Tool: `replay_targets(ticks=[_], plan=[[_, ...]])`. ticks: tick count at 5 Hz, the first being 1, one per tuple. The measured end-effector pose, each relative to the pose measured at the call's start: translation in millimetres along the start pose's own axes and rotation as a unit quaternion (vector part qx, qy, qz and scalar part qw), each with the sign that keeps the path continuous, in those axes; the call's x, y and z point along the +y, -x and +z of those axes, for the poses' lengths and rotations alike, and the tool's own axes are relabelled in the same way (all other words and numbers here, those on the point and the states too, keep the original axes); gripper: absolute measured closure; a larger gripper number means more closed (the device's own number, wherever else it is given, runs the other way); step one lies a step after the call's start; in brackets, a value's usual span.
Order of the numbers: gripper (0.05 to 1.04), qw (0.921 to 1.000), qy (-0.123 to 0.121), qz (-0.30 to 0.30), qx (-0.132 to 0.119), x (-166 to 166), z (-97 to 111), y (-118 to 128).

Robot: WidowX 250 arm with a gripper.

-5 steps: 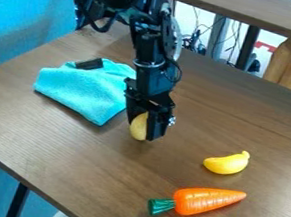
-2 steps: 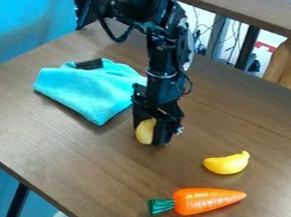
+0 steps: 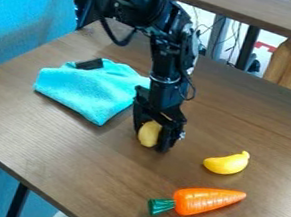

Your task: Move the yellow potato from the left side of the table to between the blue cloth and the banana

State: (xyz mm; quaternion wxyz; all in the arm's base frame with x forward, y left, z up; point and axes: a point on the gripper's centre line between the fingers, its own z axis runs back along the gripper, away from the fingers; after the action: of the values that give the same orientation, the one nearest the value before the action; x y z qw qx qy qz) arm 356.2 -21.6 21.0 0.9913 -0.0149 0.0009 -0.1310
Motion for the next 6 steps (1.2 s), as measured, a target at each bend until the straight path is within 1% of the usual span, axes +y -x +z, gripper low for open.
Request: replay_targets(ticks=[1,2,3,4,5,6], plan=[[0.090,0.9999,0.010,0.004,-0.004,-5.7,1.3,5.0],[0.088,0.9992,0.031,0.005,-0.025,-13.0,15.6,4.9],[0.087,0.9958,0.069,0.002,-0.061,-27.2,44.6,4.7],[0.087,0.9959,0.037,0.020,-0.080,-22.1,66.3,19.6],[0.087,0.9957,0.002,0.027,-0.088,-15.1,79.0,35.2],[0.087,0.9957,-0.016,0.025,-0.088,-11.6,84.1,44.8]])
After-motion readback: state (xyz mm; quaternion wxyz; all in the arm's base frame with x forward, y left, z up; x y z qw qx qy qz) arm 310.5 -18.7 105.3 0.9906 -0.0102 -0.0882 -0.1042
